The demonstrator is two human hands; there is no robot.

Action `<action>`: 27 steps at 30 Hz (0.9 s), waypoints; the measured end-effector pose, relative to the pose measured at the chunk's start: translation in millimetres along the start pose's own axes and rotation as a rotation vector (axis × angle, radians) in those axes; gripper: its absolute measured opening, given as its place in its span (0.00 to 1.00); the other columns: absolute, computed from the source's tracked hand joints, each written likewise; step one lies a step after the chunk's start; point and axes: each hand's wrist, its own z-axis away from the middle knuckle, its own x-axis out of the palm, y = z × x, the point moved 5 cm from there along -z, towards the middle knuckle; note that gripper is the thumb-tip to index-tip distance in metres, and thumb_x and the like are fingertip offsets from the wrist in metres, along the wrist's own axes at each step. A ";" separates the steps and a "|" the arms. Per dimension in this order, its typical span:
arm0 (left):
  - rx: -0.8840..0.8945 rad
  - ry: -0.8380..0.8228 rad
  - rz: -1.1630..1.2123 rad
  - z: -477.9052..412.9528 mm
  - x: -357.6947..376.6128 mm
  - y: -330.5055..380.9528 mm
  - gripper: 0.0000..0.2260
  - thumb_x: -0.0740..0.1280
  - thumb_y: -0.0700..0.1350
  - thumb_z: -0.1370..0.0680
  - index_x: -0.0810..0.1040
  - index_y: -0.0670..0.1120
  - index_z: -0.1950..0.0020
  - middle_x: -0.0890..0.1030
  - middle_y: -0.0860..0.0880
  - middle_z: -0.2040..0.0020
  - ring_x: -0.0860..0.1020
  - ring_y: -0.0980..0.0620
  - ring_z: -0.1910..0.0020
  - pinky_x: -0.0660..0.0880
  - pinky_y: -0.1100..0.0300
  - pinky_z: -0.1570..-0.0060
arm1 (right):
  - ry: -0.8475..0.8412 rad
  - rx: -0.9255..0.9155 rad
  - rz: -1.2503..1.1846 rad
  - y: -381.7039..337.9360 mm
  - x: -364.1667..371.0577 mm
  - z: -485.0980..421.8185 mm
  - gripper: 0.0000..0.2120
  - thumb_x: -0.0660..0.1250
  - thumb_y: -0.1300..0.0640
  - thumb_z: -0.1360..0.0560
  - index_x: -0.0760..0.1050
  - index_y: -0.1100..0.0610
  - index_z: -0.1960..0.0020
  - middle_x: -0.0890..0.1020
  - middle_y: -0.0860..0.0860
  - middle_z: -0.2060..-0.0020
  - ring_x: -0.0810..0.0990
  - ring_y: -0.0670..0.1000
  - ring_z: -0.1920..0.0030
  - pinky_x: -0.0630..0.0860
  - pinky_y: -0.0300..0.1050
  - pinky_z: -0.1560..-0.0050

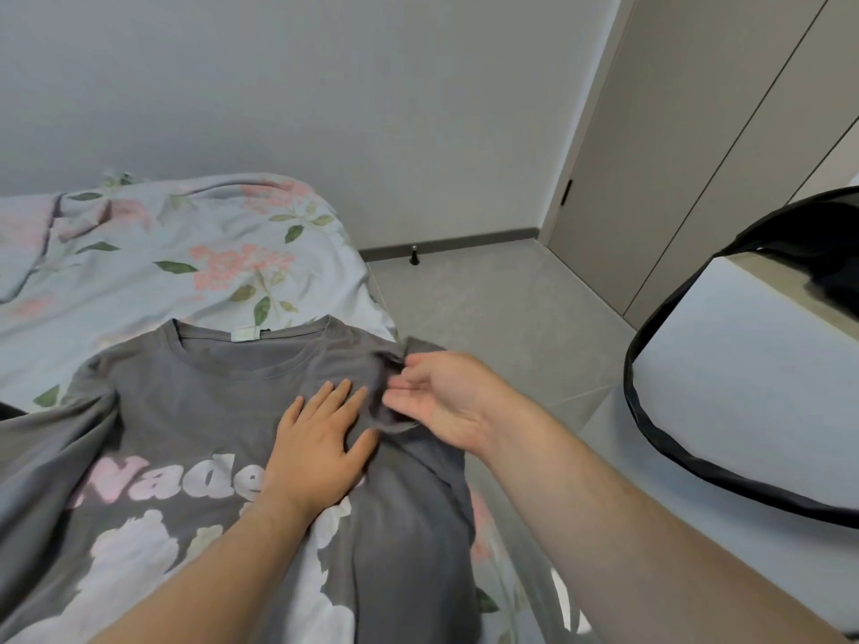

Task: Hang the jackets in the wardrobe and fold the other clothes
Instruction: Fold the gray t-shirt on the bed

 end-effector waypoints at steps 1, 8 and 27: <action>0.010 0.017 0.038 -0.1 -2.0 0.4 0.27 0.49 0.63 0.23 0.68 0.58 0.27 0.68 0.57 0.25 0.59 0.54 0.23 0.54 0.48 0.25 | -0.023 -0.022 -0.005 -0.5 0.8 2.4 0.14 0.56 0.75 0.22 0.72 0.68 0.39 0.79 0.65 0.51 0.80 0.60 0.46 0.80 0.47 0.53; 0.010 0.039 0.119 -3.4 -3.4 -1.8 0.23 0.46 0.56 0.22 0.75 0.57 0.35 0.73 0.60 0.31 0.63 0.56 0.26 0.53 0.50 0.26 | 0.339 -0.401 0.790 15.6 -77.2 18.9 0.06 0.68 0.58 0.27 0.78 0.51 0.51 0.83 0.47 0.54 0.80 0.44 0.58 0.77 0.41 0.53; -0.536 0.062 0.735 -17.1 -65.6 -13.6 0.04 0.69 0.42 0.23 0.83 0.44 0.55 0.83 0.47 0.59 0.78 0.50 0.62 0.72 0.59 0.62 | 0.045 -0.791 1.631 111.5 -34.5 68.5 0.15 0.59 0.52 0.25 0.80 0.50 0.44 0.75 0.52 0.53 0.73 0.57 0.51 0.73 0.52 0.48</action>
